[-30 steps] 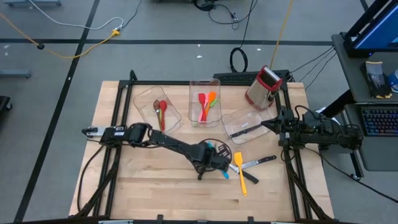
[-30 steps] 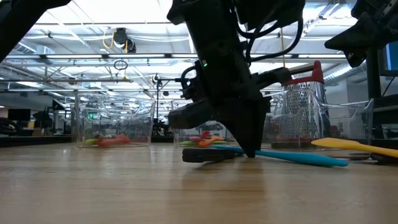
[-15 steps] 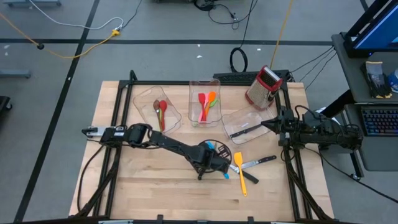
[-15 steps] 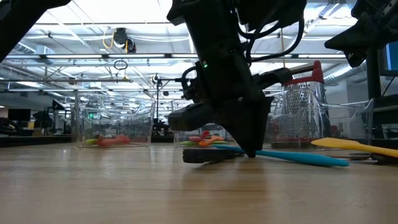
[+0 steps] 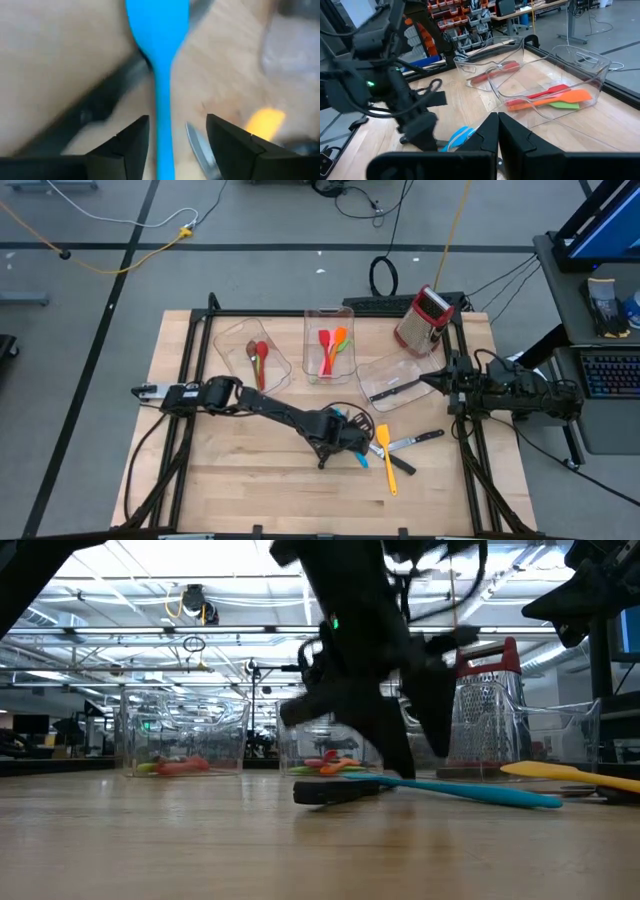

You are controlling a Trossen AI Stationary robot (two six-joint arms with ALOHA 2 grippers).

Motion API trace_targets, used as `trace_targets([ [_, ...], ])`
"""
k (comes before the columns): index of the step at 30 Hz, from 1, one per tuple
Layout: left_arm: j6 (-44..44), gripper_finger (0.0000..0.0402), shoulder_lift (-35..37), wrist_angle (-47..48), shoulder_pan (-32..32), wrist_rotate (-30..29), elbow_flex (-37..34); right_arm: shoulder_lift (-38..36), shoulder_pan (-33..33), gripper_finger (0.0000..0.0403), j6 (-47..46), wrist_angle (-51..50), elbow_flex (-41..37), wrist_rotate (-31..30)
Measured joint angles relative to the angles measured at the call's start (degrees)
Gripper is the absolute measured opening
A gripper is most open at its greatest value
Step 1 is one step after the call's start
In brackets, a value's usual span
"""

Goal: Pick & Place Kitchen Items
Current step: Put the blue silicone spatula into the middle bin

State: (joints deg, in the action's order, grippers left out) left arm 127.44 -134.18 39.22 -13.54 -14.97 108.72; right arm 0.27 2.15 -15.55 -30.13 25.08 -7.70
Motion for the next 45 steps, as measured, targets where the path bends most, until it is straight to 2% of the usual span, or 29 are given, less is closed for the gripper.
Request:
trace_targets([
  [8,-3.46,0.0204,4.07,1.18,0.57,-7.13,0.25,0.02,0.02,0.0004,0.24,-0.15,0.00,0.07],
  [15,-6.15,0.0180,5.22,11.83,3.78,-1.80,0.31,0.00,0.02,0.0004,0.22,-0.10,0.00,0.01],
  [20,-10.72,0.0175,4.31,13.41,6.71,4.06,0.37,0.00,0.04,0.0004,0.22,-0.05,0.00,0.02],
  [27,-14.36,0.0175,3.58,15.65,9.41,8.01,0.36,0.01,0.04,0.0004,0.22,-0.09,0.00,0.00],
  [45,-14.42,0.0179,2.99,16.59,8.74,6.00,0.36,0.02,0.04,0.0004,0.22,-0.06,0.00,0.00],
])
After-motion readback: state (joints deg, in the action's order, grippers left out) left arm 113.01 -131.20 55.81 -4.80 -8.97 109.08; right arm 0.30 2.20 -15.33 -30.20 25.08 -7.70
